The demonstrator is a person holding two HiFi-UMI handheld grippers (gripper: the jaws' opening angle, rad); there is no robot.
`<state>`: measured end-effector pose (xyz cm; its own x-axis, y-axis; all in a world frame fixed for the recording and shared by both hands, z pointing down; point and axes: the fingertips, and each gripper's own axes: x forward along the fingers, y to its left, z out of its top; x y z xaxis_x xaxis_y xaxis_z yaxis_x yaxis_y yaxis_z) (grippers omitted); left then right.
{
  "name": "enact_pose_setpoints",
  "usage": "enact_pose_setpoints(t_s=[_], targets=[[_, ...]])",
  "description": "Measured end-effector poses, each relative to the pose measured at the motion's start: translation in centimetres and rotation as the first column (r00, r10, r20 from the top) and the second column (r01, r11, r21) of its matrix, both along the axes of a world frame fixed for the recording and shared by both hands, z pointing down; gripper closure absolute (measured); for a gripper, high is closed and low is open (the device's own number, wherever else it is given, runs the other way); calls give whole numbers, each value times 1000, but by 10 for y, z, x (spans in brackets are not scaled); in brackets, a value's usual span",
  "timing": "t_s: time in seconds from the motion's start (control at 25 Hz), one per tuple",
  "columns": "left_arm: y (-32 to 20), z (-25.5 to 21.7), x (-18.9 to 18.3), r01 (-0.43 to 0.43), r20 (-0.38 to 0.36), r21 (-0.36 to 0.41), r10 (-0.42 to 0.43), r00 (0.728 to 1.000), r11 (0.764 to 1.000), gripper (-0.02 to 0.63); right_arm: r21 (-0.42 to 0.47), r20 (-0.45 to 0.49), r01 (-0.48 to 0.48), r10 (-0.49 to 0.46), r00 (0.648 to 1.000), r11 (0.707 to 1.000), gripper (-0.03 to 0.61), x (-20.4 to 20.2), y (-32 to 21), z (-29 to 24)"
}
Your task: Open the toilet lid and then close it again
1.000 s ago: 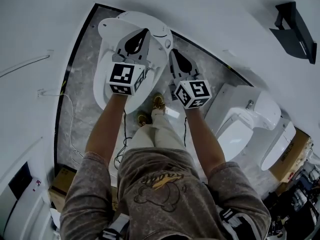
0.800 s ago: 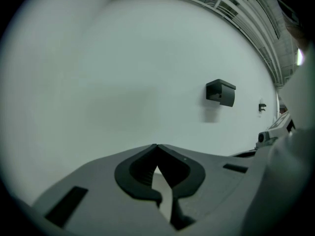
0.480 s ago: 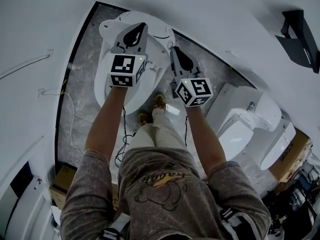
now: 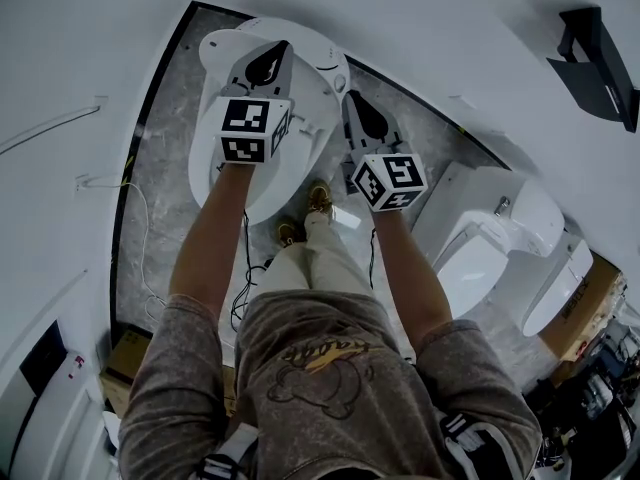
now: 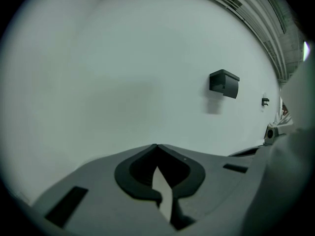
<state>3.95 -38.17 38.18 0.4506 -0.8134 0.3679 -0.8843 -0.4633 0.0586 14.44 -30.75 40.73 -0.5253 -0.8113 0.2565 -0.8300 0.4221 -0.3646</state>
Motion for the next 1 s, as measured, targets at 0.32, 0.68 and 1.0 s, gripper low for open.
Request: enact_pose_setpoints(t_s=[0.32,0.68,1.0], targets=[[-3,1,2,-1,17,-14,1,1000,1000,606,-8,-10,4,-4,1000,1000,552,-5,-17,8],[0,0,0,6,20,-7,-5,1000,1000,606,-39,9,36,-36,999,999,552,-26,-24,22],[10,-2,-6,27,21,-1,-27,999,1000,606,-90,35,90,-87,996,992,552,-32,-16,21]])
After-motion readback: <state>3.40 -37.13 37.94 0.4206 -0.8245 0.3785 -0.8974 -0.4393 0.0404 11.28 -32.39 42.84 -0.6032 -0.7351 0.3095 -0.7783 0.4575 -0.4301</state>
